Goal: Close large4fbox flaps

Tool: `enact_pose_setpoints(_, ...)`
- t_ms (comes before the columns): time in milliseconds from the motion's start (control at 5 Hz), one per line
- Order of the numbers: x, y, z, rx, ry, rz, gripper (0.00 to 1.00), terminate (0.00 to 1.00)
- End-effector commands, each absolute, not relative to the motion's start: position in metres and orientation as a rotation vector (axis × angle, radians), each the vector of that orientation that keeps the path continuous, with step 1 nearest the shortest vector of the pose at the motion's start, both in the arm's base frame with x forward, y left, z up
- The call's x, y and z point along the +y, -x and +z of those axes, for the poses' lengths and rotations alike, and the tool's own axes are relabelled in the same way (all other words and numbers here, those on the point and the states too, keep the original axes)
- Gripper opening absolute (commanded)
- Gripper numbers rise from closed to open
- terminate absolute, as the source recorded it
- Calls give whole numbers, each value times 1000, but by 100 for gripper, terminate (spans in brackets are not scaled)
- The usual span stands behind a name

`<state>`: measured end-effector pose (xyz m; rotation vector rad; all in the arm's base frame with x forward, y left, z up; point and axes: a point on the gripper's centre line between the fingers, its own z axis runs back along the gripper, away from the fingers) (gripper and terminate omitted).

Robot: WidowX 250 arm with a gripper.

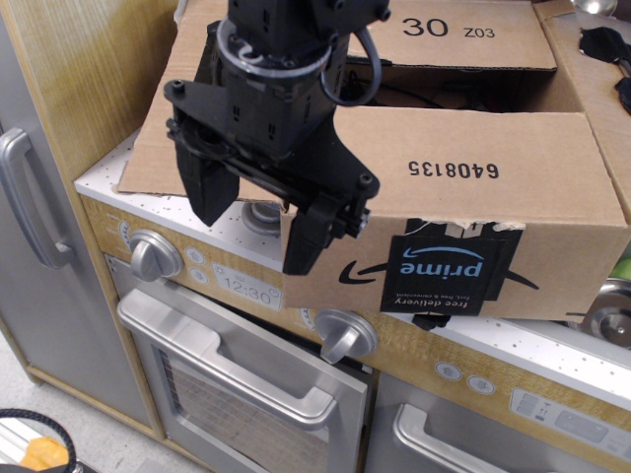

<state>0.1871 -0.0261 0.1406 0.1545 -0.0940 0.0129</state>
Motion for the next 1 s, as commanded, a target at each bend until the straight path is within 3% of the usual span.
enact_pose_setpoints(0,-26,-187,141,-94,-154,13,100,0)
enact_pose_setpoints(400,-26,-173,113,-150,-126,58,100,0)
enact_pose_setpoints(800,3,-188,99,-317,-222,-6,100,0)
